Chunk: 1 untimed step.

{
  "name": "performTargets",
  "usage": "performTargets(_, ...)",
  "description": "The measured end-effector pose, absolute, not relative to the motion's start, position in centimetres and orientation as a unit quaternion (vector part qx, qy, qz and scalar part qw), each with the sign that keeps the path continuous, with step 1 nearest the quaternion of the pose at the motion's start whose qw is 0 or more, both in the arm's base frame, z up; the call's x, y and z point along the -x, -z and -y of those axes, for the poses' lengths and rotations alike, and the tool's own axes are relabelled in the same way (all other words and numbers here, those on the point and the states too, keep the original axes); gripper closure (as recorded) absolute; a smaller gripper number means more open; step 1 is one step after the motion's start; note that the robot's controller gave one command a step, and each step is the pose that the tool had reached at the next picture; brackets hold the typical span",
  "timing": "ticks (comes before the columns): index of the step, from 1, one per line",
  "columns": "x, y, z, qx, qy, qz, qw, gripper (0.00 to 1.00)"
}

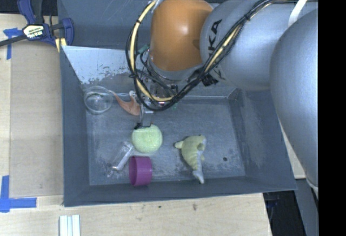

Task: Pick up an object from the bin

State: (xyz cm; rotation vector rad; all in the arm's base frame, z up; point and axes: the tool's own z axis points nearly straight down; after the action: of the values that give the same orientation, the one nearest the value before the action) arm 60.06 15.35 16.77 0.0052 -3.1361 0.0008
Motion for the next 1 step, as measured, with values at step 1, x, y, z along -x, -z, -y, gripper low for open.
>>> performTargets(1,-60.25,-17.30,-15.27,0.000,0.000,1.000,-0.002,0.00)
